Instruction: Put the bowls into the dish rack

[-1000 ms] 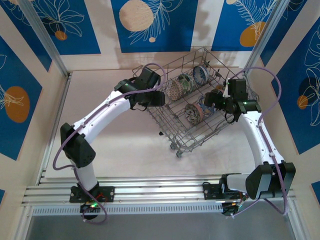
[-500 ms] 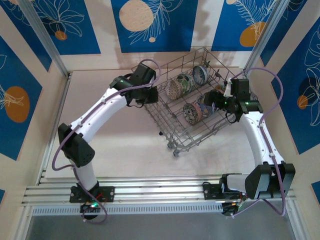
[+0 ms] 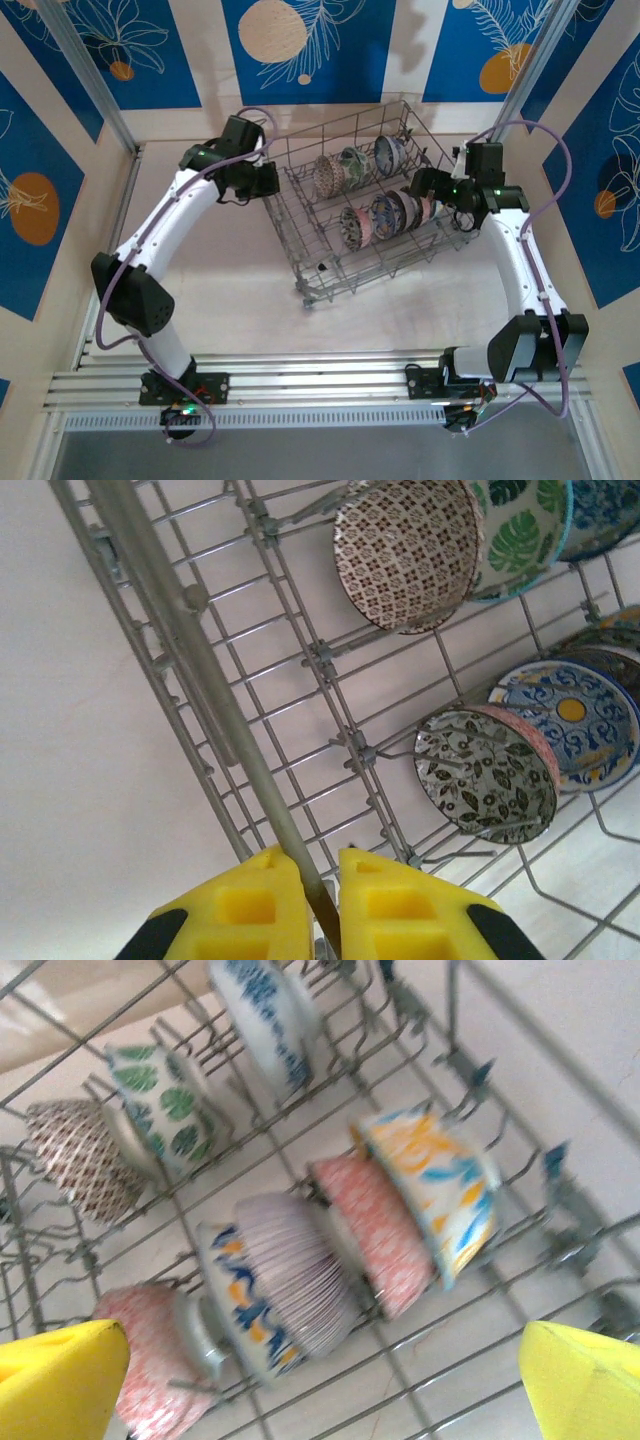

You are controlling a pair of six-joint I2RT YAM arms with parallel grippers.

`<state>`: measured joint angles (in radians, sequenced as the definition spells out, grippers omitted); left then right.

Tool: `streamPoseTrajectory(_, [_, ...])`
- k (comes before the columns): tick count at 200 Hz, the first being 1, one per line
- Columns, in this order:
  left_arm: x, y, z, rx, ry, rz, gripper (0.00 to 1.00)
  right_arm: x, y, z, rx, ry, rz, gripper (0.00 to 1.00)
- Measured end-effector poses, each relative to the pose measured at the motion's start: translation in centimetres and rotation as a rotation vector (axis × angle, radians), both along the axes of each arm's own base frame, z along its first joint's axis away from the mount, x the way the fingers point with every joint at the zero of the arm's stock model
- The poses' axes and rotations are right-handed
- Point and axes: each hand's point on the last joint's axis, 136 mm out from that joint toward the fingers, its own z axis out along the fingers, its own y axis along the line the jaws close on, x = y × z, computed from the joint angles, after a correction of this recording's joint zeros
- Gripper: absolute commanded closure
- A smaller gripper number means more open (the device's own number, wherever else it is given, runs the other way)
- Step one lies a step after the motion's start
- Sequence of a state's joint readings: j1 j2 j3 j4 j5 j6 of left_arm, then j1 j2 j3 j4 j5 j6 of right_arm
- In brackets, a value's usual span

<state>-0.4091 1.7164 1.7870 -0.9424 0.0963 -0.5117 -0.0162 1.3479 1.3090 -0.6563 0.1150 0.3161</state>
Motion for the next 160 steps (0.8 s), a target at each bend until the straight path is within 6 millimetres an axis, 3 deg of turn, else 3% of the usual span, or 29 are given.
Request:
streamPoseTrajectory(60, [0.8,7.5,0.0,0.059,0.025,0.036,1.00,1.8,-6.5,-0.1,-0.039,0.041,-0.176,0.03])
streamPoseTrajectory(100, [1.6,11.8,-0.1,0.103,0.070,0.056,1.00,1.9,-10.5,-3.5,-0.050,0.141,-0.276,0.09])
streamPoseTrajectory(121, [2.4,12.9,-0.1,0.099,0.084,0.061,1.00,1.8,-10.6,-6.2,-0.080,0.210,-0.276,0.10])
streamPoseTrajectory(160, [3.6,13.3,-0.1,0.088,0.098,0.059,1.00,0.1,-8.3,-10.9,-0.116,0.337,-0.213,0.09])
